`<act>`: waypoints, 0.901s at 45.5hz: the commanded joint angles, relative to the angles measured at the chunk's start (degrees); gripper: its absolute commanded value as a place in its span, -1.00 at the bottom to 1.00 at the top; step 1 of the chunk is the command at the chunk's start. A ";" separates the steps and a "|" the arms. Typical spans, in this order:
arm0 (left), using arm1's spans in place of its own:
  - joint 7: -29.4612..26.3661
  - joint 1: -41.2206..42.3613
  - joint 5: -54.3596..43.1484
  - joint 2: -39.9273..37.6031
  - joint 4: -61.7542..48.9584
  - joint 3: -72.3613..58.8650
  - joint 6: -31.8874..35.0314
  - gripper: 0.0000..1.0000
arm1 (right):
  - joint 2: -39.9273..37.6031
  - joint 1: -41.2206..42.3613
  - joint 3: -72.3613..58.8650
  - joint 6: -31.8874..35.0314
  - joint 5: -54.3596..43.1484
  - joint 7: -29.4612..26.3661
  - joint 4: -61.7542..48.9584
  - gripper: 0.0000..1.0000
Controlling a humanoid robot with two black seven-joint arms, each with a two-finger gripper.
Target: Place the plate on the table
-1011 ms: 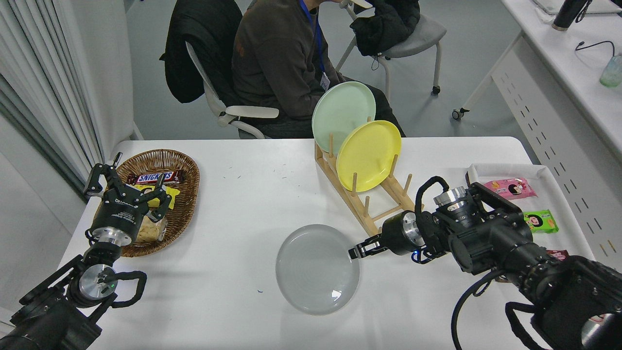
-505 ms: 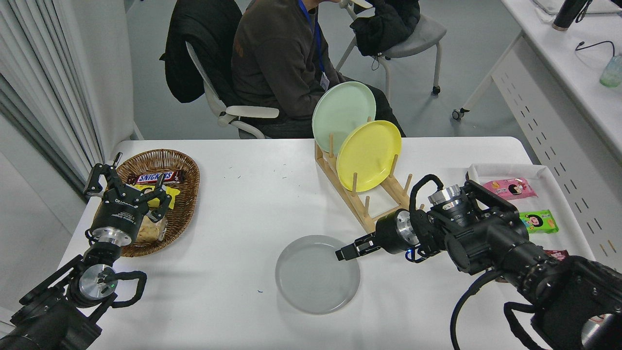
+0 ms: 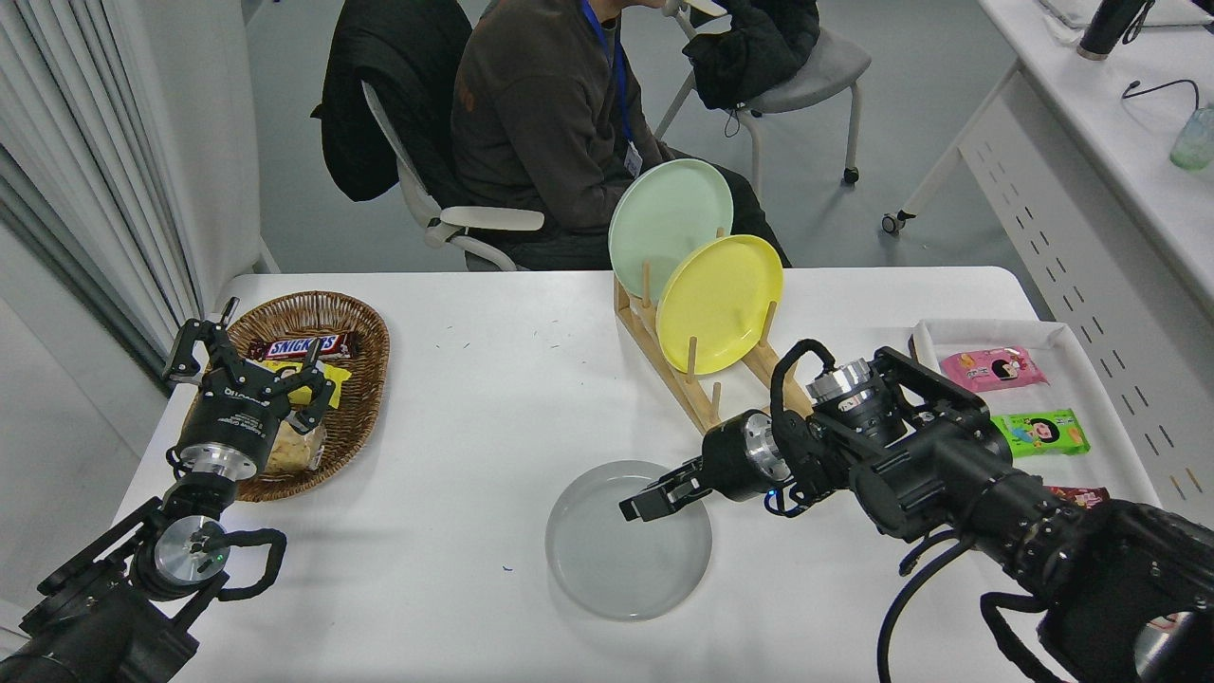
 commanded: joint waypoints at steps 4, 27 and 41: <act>0.00 0.00 0.00 0.00 0.00 0.00 0.00 0.96 | 0.00 2.23 -2.19 0.00 -0.61 -0.03 1.90 0.38; 0.00 0.00 0.00 0.00 0.00 0.00 0.00 0.96 | 0.00 4.43 -4.21 9.31 -10.62 0.05 6.29 0.98; 0.00 0.00 0.00 0.00 0.00 0.00 0.00 0.96 | 0.00 9.35 -3.16 20.38 -20.30 0.05 5.94 0.98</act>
